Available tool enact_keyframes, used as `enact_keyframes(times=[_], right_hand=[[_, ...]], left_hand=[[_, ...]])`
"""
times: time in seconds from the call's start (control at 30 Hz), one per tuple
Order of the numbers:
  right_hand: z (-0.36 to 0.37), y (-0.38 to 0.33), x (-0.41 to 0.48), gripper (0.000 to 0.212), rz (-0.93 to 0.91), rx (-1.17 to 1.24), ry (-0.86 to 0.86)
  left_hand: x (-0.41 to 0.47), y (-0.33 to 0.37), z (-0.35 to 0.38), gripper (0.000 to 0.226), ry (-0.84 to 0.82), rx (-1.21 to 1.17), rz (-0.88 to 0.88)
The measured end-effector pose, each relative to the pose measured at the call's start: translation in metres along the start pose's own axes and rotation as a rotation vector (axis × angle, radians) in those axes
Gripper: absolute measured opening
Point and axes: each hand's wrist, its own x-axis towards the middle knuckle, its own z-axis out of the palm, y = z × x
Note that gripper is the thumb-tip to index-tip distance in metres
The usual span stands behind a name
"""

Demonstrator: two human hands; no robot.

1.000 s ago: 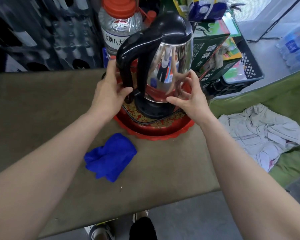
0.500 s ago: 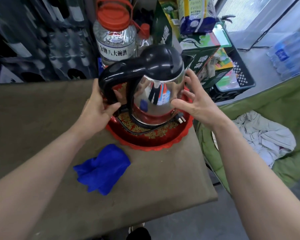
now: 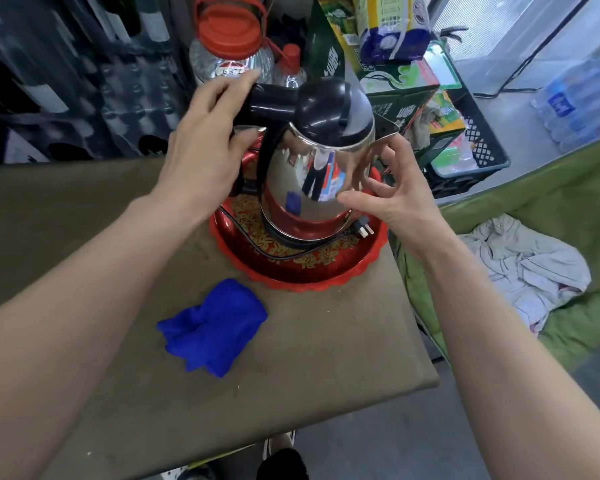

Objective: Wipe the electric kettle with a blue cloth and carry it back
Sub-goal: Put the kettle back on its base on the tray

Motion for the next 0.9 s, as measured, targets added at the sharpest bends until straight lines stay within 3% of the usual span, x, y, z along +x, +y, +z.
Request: enact_keyframes(times=[0.3,0.7,0.9], right_hand=[[-0.007,0.003,-0.004,0.1,-0.018,-0.041,0.068],[0.02,-0.001,0.0,0.082,-0.054,-0.093,0.117],[0.011,-0.004,0.015,0.097,-0.071,-0.142,0.076]], left_hand=[[0.012,0.006,0.009,0.05,0.066,-0.077,0.039],[0.019,-0.005,0.001,0.048,0.038,-0.052,0.077],[0.017,-0.008,0.004,0.048,0.064,-0.076,0.027]])
